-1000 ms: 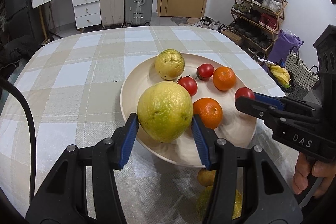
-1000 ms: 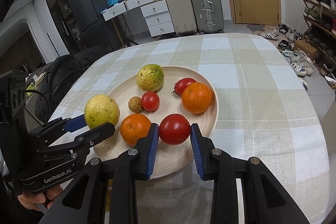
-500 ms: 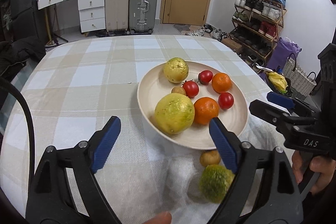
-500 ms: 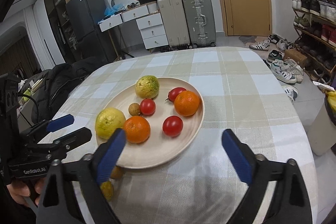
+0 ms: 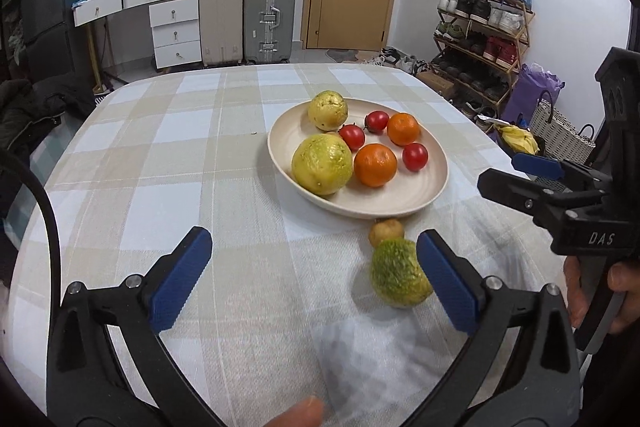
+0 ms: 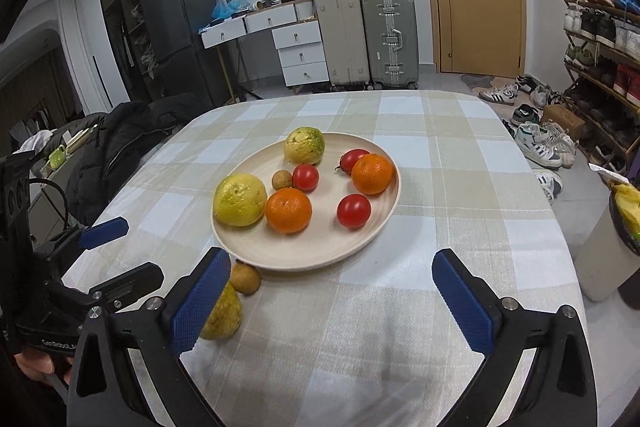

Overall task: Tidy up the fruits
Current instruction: 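Withdraw both open tools toward the remaining green citrus and brown fruit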

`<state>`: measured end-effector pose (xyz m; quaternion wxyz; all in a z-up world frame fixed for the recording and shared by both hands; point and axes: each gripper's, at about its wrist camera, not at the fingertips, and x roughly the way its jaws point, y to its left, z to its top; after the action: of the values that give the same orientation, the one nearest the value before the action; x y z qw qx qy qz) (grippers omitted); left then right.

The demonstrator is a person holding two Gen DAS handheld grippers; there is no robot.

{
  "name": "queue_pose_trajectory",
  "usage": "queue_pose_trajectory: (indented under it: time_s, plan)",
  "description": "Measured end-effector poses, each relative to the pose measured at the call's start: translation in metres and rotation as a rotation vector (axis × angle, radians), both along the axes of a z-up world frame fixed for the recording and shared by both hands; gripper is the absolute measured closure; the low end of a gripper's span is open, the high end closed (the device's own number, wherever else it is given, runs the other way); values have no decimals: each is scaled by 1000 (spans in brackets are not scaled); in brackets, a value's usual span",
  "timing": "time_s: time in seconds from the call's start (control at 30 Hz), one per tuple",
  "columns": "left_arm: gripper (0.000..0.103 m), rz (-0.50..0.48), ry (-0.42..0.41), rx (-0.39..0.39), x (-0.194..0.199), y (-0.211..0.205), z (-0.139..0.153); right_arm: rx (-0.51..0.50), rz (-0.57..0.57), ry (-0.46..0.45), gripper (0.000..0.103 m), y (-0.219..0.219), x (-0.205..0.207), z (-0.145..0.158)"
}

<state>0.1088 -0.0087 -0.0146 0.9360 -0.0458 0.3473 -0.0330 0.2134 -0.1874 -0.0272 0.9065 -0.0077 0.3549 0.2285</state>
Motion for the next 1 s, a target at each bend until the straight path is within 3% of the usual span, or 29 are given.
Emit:
queue_pose_trajectory:
  time_s: [0.17,0.47,1.0]
  plan:
    - [1,-10,12,-15,-8,-1,-2,17,10,12,0,-3,-10,-1]
    - [1,-43,42,39,-12,-22,-14,-3,16,28,0,-5,-9,-6]
    - [1,-90,101,0,-3,-31,-26,-49,12,61,0,-3,-5,-18]
